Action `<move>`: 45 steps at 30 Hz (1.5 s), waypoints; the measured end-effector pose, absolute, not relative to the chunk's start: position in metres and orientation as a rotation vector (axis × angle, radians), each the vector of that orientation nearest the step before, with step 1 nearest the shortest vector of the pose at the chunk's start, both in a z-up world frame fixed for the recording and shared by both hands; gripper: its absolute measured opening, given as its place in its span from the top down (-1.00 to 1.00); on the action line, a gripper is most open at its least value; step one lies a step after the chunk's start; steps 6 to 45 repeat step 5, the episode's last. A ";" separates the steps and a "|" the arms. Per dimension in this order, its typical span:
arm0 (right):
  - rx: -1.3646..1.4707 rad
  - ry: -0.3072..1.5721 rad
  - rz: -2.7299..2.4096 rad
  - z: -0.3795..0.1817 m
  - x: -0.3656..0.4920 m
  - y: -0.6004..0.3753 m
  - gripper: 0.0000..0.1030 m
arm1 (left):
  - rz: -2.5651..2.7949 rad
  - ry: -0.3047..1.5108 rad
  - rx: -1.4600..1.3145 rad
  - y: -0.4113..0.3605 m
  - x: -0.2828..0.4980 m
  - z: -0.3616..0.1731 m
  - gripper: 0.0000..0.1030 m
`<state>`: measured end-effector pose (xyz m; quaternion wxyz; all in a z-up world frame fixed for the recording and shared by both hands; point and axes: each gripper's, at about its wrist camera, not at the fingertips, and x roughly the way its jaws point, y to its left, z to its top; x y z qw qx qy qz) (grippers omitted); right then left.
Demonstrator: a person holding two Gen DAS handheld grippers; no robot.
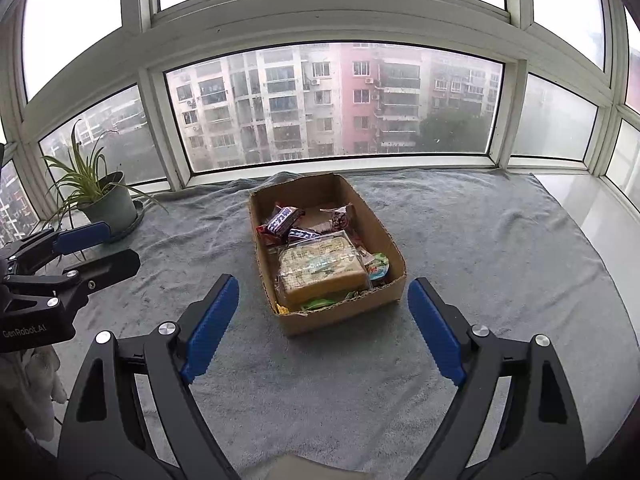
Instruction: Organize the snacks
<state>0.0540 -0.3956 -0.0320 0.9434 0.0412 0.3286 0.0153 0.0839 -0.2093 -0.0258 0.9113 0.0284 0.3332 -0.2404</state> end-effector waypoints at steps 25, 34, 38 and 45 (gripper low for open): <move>0.083 0.669 0.030 -0.032 0.054 -0.395 -0.72 | -0.497 0.680 0.064 -0.210 0.082 -0.025 -0.44; 0.083 0.669 0.030 -0.032 0.054 -0.395 -0.72 | -0.497 0.680 0.064 -0.210 0.082 -0.025 -0.44; 0.083 0.669 0.030 -0.032 0.054 -0.395 -0.72 | -0.497 0.680 0.064 -0.210 0.082 -0.025 -0.44; 0.083 0.669 0.030 -0.032 0.054 -0.395 -0.72 | -0.497 0.680 0.064 -0.210 0.082 -0.025 -0.44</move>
